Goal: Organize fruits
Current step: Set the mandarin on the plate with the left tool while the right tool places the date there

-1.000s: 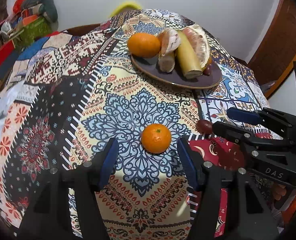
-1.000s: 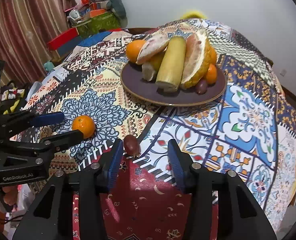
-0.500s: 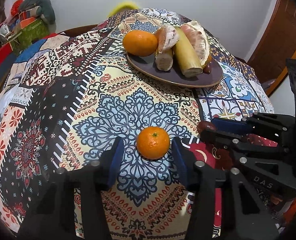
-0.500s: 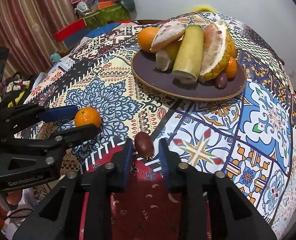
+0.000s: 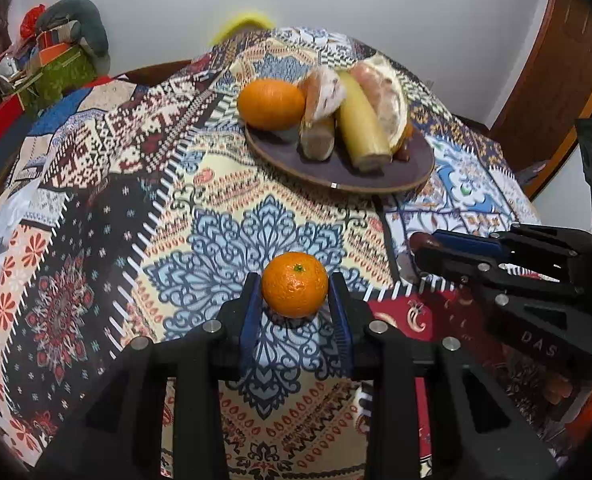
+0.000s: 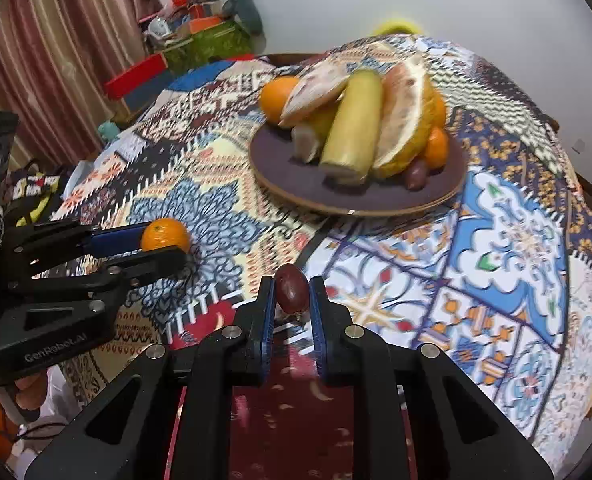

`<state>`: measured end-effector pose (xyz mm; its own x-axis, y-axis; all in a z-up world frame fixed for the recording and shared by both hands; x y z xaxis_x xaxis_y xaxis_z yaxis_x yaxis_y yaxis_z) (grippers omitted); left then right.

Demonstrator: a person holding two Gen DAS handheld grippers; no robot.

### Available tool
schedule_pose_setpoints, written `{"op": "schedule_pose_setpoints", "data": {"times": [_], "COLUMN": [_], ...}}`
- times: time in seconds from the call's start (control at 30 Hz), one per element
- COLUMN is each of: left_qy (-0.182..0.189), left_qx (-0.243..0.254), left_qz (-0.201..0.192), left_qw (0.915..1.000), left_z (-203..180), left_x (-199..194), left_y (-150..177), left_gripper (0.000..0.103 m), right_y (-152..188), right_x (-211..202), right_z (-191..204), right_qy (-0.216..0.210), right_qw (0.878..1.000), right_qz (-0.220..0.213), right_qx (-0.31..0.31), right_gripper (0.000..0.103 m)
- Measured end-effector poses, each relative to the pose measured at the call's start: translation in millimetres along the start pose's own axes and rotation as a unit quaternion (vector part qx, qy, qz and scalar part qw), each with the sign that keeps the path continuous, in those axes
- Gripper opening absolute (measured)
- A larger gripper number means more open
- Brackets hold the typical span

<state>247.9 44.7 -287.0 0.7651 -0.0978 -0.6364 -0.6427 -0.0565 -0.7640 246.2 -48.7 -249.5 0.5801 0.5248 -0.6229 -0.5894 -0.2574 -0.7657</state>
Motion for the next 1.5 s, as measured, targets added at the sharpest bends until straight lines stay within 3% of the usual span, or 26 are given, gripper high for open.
{"op": "schedule_pose_setpoints", "data": {"times": [0.6, 1.5], "left_qy": [0.003, 0.014], "left_qx": [0.004, 0.012], "left_qz": [-0.055, -0.014], "left_qw": [0.9984, 0.9997], "left_z": [-11.0, -24.8], "left_x": [8.4, 71.2], "left_y": [-62.3, -59.5], "left_gripper": [0.033, 0.033], "right_y": [-46.3, -44.8], "right_x": [-12.3, 27.9], "right_z": [-33.7, -54.9], "right_qy": [0.032, 0.027], "right_qw": [0.998, 0.999], "right_qz": [-0.058, -0.037], "right_qx": [0.009, 0.018], "right_gripper": [0.016, 0.016]}}
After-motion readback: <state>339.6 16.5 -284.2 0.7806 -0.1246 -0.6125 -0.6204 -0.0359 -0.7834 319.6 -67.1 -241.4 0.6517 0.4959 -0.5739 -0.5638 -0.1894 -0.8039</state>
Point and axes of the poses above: each gripper's, at about its wrist camera, not at the fingertips, and x roughly the way its jaws point, z to its left, y to its underside, the point moved 8 cm from there along x, roughly the way its jaws point, and after that the axes turned 14 degrees about -z, right-handed, at the moved point
